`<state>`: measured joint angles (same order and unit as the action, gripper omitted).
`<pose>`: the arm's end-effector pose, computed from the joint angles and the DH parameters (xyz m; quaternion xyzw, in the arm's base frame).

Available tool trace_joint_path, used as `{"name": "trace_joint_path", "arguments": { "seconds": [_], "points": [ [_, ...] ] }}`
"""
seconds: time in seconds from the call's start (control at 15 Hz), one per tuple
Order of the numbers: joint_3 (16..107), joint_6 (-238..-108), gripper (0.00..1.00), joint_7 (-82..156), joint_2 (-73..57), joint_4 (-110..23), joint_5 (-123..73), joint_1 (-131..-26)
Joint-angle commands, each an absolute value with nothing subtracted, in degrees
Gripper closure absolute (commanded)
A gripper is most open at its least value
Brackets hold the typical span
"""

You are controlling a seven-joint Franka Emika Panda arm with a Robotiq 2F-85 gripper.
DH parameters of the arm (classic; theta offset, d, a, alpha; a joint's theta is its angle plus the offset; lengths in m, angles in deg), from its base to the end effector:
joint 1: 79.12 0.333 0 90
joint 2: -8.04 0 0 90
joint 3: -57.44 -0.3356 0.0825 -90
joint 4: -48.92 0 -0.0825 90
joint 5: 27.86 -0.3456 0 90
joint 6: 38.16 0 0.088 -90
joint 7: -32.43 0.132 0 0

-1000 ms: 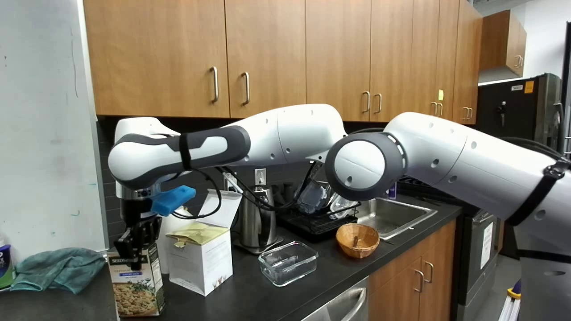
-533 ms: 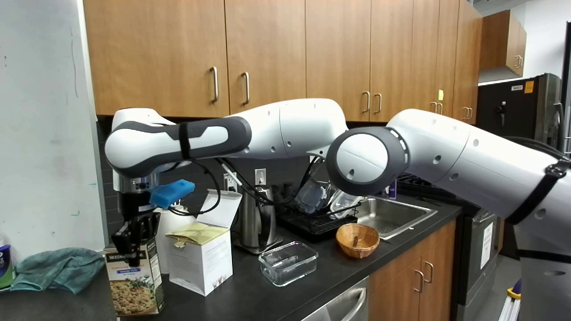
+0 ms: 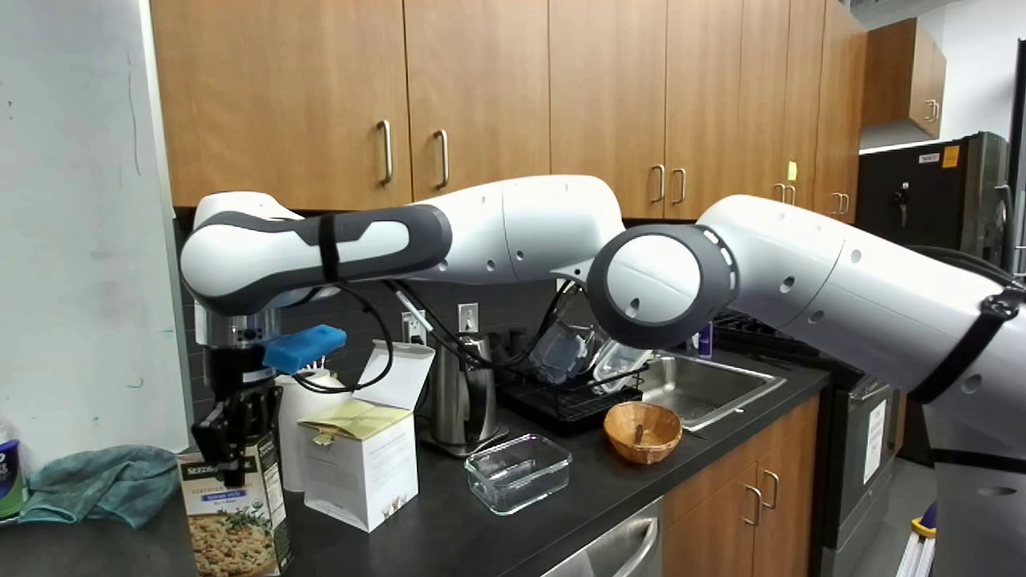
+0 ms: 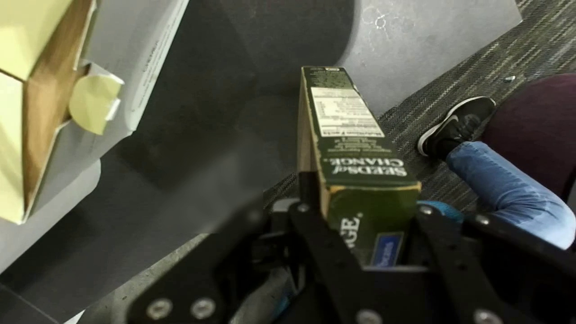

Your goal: Move the cereal box to the right.

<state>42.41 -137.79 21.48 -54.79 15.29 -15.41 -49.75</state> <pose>0.6473 0.4437 0.3369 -0.9112 -0.4104 -0.0332 0.0164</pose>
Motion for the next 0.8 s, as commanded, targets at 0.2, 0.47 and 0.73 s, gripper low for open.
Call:
{"name": "trace_joint_path", "arguments": {
  "seconds": [0.2, 0.47, 0.73],
  "points": [
    [41.8, -135.3, 0.88, 20.6, -50.8, 11.5, -15.2, -50.3],
    [42.0, -136.2, 0.88, 21.8, -49.4, 9.7, -15.0, -50.0],
    [41.8, -137.8, 0.88, 23.3, -47.9, 5.9, -15.4, -50.1]
  ]
}}
